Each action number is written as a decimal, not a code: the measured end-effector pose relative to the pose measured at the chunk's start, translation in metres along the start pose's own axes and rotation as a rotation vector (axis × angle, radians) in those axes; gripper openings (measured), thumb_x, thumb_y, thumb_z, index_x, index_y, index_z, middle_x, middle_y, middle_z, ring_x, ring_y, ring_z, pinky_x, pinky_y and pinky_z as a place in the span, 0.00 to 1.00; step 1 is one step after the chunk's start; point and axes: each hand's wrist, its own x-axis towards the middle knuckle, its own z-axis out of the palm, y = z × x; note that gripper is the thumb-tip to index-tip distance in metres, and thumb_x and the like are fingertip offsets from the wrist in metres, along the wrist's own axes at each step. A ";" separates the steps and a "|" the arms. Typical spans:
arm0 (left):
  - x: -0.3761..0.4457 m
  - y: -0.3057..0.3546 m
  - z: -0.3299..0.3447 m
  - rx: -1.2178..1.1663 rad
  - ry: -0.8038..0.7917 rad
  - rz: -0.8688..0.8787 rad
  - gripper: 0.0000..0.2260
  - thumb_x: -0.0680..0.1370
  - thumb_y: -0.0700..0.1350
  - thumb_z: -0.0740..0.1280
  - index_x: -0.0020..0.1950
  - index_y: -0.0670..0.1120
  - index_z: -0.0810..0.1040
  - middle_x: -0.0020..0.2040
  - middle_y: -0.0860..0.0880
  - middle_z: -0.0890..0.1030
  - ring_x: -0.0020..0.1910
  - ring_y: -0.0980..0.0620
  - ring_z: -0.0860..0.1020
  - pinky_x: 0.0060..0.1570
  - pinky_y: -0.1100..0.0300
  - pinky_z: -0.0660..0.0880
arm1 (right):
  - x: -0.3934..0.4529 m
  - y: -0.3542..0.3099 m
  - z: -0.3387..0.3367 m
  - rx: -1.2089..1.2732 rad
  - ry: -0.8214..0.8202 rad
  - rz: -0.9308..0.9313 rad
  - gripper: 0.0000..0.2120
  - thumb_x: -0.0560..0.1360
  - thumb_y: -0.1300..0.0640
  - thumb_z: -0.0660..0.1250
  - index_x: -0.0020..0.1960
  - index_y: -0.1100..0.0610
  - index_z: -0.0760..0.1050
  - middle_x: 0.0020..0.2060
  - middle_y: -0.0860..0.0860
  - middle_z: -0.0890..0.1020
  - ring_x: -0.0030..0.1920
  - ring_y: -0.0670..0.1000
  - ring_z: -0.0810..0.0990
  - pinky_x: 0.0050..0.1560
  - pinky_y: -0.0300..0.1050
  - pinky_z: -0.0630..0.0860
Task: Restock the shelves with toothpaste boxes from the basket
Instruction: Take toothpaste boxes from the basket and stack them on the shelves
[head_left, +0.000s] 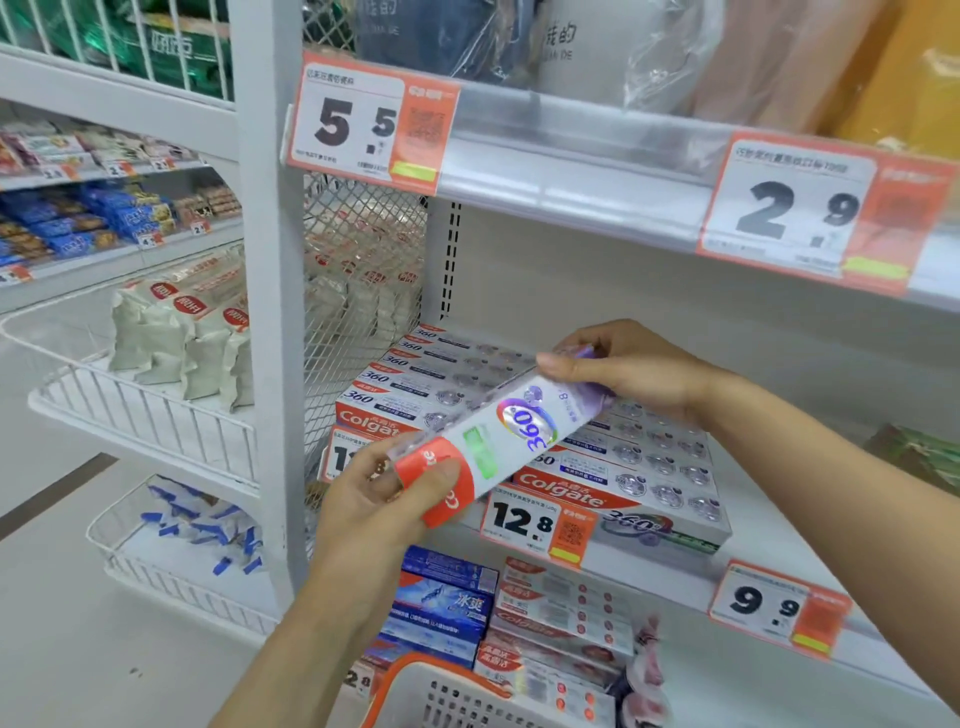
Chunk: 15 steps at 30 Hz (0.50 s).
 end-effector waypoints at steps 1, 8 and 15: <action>0.000 0.000 0.001 -0.020 0.019 0.017 0.26 0.63 0.44 0.76 0.61 0.45 0.77 0.52 0.43 0.86 0.51 0.46 0.85 0.40 0.57 0.83 | -0.005 0.003 -0.001 0.018 0.005 0.031 0.27 0.62 0.37 0.74 0.48 0.58 0.82 0.43 0.55 0.87 0.42 0.50 0.82 0.42 0.45 0.77; -0.005 0.004 0.004 -0.020 -0.021 0.205 0.29 0.65 0.51 0.80 0.64 0.49 0.76 0.59 0.47 0.84 0.61 0.46 0.81 0.61 0.47 0.75 | -0.031 0.022 -0.004 0.482 -0.125 0.167 0.33 0.66 0.37 0.74 0.58 0.62 0.79 0.53 0.59 0.85 0.48 0.55 0.85 0.41 0.45 0.83; -0.008 0.003 0.002 0.075 -0.096 0.104 0.31 0.65 0.47 0.79 0.67 0.59 0.76 0.63 0.49 0.80 0.62 0.46 0.81 0.57 0.46 0.80 | -0.059 0.021 -0.004 0.519 -0.013 0.044 0.22 0.61 0.57 0.81 0.52 0.63 0.82 0.53 0.64 0.84 0.49 0.61 0.86 0.42 0.45 0.84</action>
